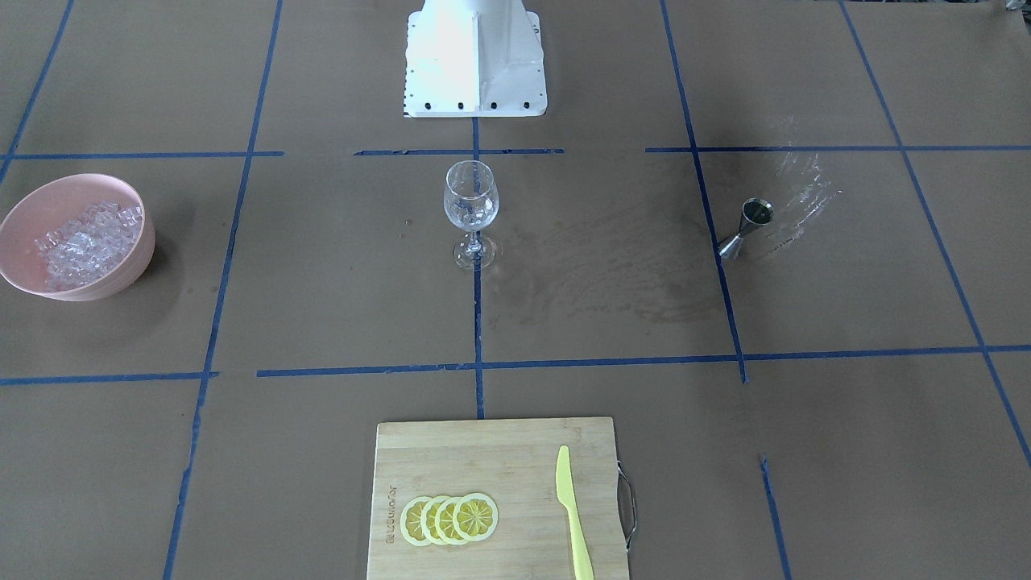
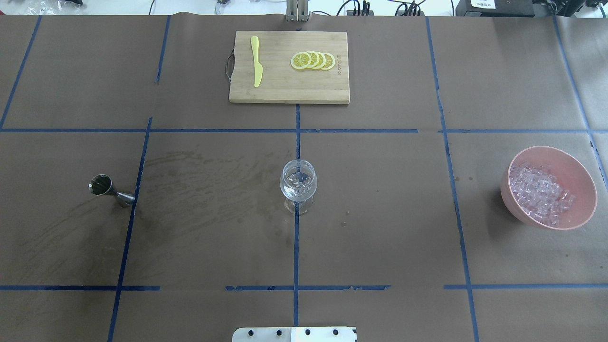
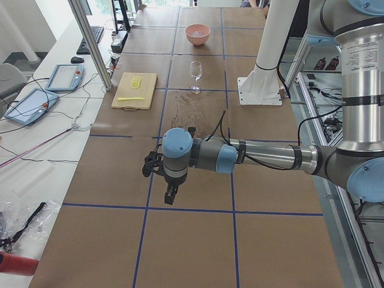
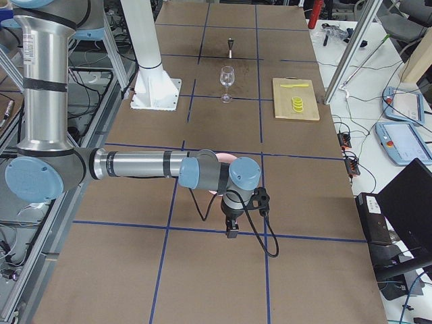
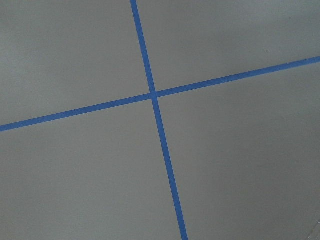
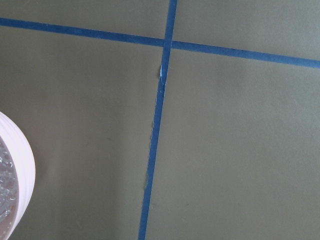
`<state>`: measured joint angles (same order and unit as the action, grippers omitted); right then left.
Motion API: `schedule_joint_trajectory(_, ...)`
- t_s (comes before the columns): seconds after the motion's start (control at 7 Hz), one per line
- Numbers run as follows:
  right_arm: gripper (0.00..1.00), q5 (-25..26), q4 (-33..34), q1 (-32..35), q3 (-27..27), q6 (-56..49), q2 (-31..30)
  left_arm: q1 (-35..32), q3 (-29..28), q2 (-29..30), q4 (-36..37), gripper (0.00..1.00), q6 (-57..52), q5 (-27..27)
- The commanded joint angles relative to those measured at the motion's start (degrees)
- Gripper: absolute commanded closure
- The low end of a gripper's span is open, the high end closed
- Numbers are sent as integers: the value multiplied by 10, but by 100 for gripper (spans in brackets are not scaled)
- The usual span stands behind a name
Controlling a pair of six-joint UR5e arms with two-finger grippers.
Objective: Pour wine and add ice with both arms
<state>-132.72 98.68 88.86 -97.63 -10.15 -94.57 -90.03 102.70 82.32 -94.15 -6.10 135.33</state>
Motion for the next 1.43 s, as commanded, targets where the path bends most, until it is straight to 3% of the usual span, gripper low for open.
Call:
schedule_joint_trajectory(0.0,0,1,-1,0,-34,-2,0,-1,3,2,-22,0,-1,0)
schedule_joint_trajectory(0.57,0,2,-9,-24,-127,3,5,2,-7,0,-183,0,1,4)
schedule_joint_trajectory(0.71,0,4,-52,-34,-127,4,5,3,-5,11,-219,0,5,2)
schedule_joint_trajectory(1.0,0,4,-75,-46,-123,11,5,2,-42,29,-423,0,45,0)
schedule_joint_trajectory(1.29,0,3,-86,-46,-121,12,4,30,-71,35,-536,0,185,-4)
